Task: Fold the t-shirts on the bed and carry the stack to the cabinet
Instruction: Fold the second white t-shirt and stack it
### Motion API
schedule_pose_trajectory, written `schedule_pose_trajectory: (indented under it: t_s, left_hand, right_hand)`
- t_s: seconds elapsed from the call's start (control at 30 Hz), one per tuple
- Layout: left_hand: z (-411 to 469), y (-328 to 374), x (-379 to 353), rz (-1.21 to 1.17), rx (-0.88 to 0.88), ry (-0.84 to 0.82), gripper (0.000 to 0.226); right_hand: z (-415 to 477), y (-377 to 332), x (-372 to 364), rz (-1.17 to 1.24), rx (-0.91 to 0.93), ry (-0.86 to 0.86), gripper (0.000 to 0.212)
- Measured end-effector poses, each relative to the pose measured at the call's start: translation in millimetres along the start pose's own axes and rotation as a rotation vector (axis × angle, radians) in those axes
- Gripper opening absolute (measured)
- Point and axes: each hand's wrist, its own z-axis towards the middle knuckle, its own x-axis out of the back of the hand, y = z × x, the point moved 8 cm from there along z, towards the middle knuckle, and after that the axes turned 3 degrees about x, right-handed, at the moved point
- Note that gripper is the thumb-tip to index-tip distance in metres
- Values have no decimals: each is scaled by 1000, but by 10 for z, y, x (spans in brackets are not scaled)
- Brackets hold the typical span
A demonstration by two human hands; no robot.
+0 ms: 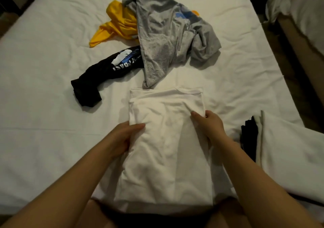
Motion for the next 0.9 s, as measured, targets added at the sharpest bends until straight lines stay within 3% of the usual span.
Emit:
schedule_pose_trajectory:
  t_s: [0.07,0.17,0.27,0.33,0.43,0.53,0.6,0.9]
  left_hand:
    - [-6,-22,-29,-5,-6,43,44]
    - [-69,-205,-64,-169,133,19,28]
    - [-152,-340,-131,-229,205,-140,56]
    - [-200,-368,-135,-213,195,-182,55]
    - [-354,-438,-37,-24,112,-122,47]
    - [-589,-578,83,324,-73,-109,101]
    - [-686,-702,223,566,-181,2,117]
    - [-1131,-816,316,661,-482,233,63]
  right_hand:
    - [-106,-1,-32,-43,11,-35,42]
    - [-297,99,-60,-18,2,-56,46]
    - [-503,287,-75,60,-53,-51,47]
    - [-639,374,-63,121,-70,-38,50]
    - [-880,483,-39,111,-50,-34,56]
    - [-1192,652,-75,57,-49,-66,64]
    - [-1400,792,-114,-30,-69,-96,71]
    - [-1805,939,2,-16,80,-43,72]
